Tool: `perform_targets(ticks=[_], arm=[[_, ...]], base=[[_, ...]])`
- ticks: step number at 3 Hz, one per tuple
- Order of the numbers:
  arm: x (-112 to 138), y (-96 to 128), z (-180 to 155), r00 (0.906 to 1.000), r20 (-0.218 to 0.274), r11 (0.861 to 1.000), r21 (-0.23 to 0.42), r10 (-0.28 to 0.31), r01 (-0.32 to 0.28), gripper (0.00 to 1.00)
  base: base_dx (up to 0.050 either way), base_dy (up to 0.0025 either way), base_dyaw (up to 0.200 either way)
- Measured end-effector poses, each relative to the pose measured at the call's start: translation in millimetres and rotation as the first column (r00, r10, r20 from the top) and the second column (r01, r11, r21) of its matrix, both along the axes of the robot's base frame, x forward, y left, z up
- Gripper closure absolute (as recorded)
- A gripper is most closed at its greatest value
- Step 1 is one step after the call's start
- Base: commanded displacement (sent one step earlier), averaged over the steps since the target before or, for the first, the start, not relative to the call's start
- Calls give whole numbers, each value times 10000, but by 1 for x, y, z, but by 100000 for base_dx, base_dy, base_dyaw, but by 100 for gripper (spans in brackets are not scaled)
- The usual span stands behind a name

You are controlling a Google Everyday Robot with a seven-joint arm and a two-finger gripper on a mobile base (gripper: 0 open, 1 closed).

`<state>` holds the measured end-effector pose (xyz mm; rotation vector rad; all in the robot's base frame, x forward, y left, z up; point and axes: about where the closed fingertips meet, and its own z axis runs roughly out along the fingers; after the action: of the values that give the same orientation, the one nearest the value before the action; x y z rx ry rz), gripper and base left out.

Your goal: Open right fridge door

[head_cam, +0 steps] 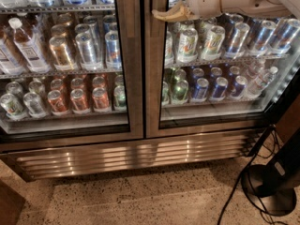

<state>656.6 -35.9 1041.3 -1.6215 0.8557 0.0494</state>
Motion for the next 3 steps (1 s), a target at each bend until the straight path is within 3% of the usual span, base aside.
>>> perform_targets(ticks=[2,3], arm=[[-3,-1,9,9995,153,9993,261,279,-282,100],[-2,8,13,9971,143,9967,313,746,-750,100]], base=[[0,0,0],[0,0,0]])
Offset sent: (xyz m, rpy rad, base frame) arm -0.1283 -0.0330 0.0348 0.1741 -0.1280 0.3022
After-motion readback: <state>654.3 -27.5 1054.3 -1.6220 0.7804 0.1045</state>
